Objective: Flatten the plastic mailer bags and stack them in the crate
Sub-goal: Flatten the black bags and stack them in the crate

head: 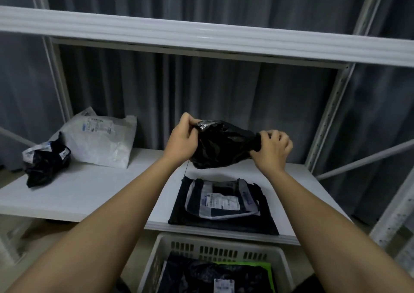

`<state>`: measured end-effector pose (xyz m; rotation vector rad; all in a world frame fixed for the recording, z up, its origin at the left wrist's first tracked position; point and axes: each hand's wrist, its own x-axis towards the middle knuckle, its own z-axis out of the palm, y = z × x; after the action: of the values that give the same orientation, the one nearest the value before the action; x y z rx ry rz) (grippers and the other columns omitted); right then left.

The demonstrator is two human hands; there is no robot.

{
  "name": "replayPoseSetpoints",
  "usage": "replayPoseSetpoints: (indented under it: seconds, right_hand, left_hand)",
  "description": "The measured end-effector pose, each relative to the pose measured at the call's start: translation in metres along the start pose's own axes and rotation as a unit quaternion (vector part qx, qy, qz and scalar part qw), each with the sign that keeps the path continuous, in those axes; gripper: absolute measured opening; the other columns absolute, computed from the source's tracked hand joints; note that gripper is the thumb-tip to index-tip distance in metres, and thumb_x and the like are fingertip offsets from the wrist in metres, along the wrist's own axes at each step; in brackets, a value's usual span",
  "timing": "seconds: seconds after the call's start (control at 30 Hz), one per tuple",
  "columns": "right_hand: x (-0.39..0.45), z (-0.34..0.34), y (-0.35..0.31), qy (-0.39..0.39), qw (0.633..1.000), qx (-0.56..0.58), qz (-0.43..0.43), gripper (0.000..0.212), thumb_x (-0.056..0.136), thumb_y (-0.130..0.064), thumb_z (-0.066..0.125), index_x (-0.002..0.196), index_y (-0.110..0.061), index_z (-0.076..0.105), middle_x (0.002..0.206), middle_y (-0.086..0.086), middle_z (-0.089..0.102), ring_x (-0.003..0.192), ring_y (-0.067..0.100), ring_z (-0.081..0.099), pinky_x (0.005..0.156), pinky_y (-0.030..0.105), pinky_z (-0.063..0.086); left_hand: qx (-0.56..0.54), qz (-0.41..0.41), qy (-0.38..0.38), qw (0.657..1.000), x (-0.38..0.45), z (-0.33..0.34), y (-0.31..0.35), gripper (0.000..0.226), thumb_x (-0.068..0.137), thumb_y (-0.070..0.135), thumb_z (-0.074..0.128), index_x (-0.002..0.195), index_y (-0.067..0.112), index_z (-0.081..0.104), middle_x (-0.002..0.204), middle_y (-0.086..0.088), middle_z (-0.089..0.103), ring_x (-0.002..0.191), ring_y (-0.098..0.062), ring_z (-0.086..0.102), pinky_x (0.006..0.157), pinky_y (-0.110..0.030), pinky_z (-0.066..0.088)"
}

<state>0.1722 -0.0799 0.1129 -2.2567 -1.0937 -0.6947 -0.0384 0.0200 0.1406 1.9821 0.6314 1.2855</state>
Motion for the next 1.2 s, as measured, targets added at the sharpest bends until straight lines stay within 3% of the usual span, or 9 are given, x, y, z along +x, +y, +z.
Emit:
replayPoseSetpoints:
  seconds: [0.17, 0.3, 0.4, 0.5, 0.6, 0.7, 0.93, 1.07, 1.2]
  right_hand:
    - [-0.004, 0.008, 0.01, -0.02, 0.998, 0.028, -0.051, 0.009, 0.083, -0.008, 0.06, 0.091, -0.008, 0.061, 0.094, 0.011, 0.061, 0.096, 0.032, 0.052, 0.075, 0.035, 0.03]
    - [-0.01, 0.025, 0.017, 0.033, 0.994, 0.026, -0.105, 0.025, 0.063, 0.011, 0.065, 0.082, -0.004, 0.061, 0.078, 0.011, 0.058, 0.077, 0.033, 0.054, 0.066, 0.034, 0.032]
    - [-0.029, 0.044, 0.031, 0.048, 0.974, -0.052, -0.216, 0.039, 0.043, 0.006, 0.078, 0.075, -0.01, 0.062, 0.069, 0.006, 0.056, 0.065, 0.027, 0.054, 0.065, 0.034, 0.029]
    - [-0.064, 0.069, 0.043, -0.159, 0.936, -0.127, -0.288, 0.046, 0.054, -0.021, 0.085, 0.094, -0.015, 0.065, 0.089, 0.007, 0.062, 0.084, 0.029, 0.057, 0.072, 0.036, 0.037]
    - [-0.096, 0.09, 0.052, -0.43, 0.867, -0.109, -0.225, 0.039, 0.087, -0.043, 0.061, 0.115, -0.018, 0.051, 0.12, 0.009, 0.049, 0.115, 0.029, 0.042, 0.088, 0.039, 0.036]
    - [-0.104, 0.094, 0.056, -0.494, 0.86, -0.022, -0.131, 0.049, 0.087, -0.065, 0.049, 0.1, -0.018, 0.052, 0.108, 0.006, 0.05, 0.106, 0.025, 0.042, 0.085, 0.039, 0.04]
    - [-0.077, 0.11, 0.059, -0.302, 0.949, 0.046, -0.077, 0.043, 0.1, -0.045, 0.036, 0.076, -0.013, 0.054, 0.096, 0.011, 0.058, 0.097, 0.03, 0.052, 0.074, 0.035, 0.043]
    - [-0.059, 0.132, 0.058, -0.279, 0.956, 0.077, -0.04, 0.035, 0.097, -0.044, 0.043, 0.115, -0.019, 0.059, 0.124, 0.006, 0.052, 0.119, 0.026, 0.042, 0.094, 0.038, 0.041]
    - [-0.045, 0.15, 0.05, -0.325, 0.943, 0.067, -0.039, 0.055, 0.097, -0.055, 0.032, 0.147, -0.033, 0.029, 0.157, 0.003, 0.019, 0.143, 0.028, 0.013, 0.117, 0.045, 0.015]
  left_hand:
    - [-0.068, -0.043, -0.018, 0.997, -0.002, 0.01, -0.008, 0.02, 0.09, 0.0, 0.039, 0.082, 0.017, 0.049, 0.101, 0.004, 0.07, 0.098, -0.02, 0.065, 0.09, -0.042, 0.052]
    - [-0.113, -0.078, -0.019, 0.99, -0.003, 0.015, -0.029, 0.028, 0.091, 0.002, 0.03, 0.075, 0.013, 0.049, 0.095, -0.007, 0.071, 0.094, -0.02, 0.065, 0.087, -0.037, 0.052]
    - [-0.063, -0.125, -0.048, 0.989, -0.011, 0.021, -0.054, 0.025, 0.099, 0.011, 0.037, 0.079, 0.01, 0.051, 0.089, -0.002, 0.07, 0.079, -0.014, 0.062, 0.073, -0.024, 0.049]
    - [0.035, -0.199, -0.133, 0.97, -0.034, 0.036, -0.102, 0.018, 0.096, 0.016, 0.049, 0.079, 0.011, 0.055, 0.081, -0.006, 0.064, 0.076, -0.022, 0.06, 0.072, -0.03, 0.051]
    - [0.158, -0.255, -0.265, 0.916, -0.061, 0.052, -0.14, 0.011, 0.091, 0.01, 0.051, 0.081, 0.012, 0.055, 0.087, -0.008, 0.06, 0.081, -0.022, 0.056, 0.067, -0.026, 0.042]
    - [0.203, -0.268, -0.261, 0.905, -0.068, 0.058, -0.156, 0.011, 0.091, 0.009, 0.049, 0.082, 0.013, 0.054, 0.1, -0.015, 0.061, 0.089, -0.028, 0.06, 0.075, -0.029, 0.046]
    - [0.238, -0.287, -0.19, 0.908, -0.048, 0.073, -0.158, 0.028, 0.095, 0.019, 0.044, 0.121, 0.008, 0.045, 0.13, -0.017, 0.036, 0.111, -0.039, 0.05, 0.101, -0.041, 0.039]
    - [0.252, -0.258, -0.197, 0.912, -0.033, 0.09, -0.161, 0.048, 0.099, 0.033, 0.039, 0.144, 0.016, 0.032, 0.153, -0.014, 0.019, 0.14, -0.034, 0.02, 0.114, -0.042, 0.021]
    - [0.306, -0.205, -0.275, 0.888, -0.02, 0.118, -0.165, 0.055, 0.101, 0.048, 0.024, 0.152, 0.032, 0.013, 0.161, -0.002, -0.002, 0.147, -0.024, -0.008, 0.119, -0.046, -0.001]
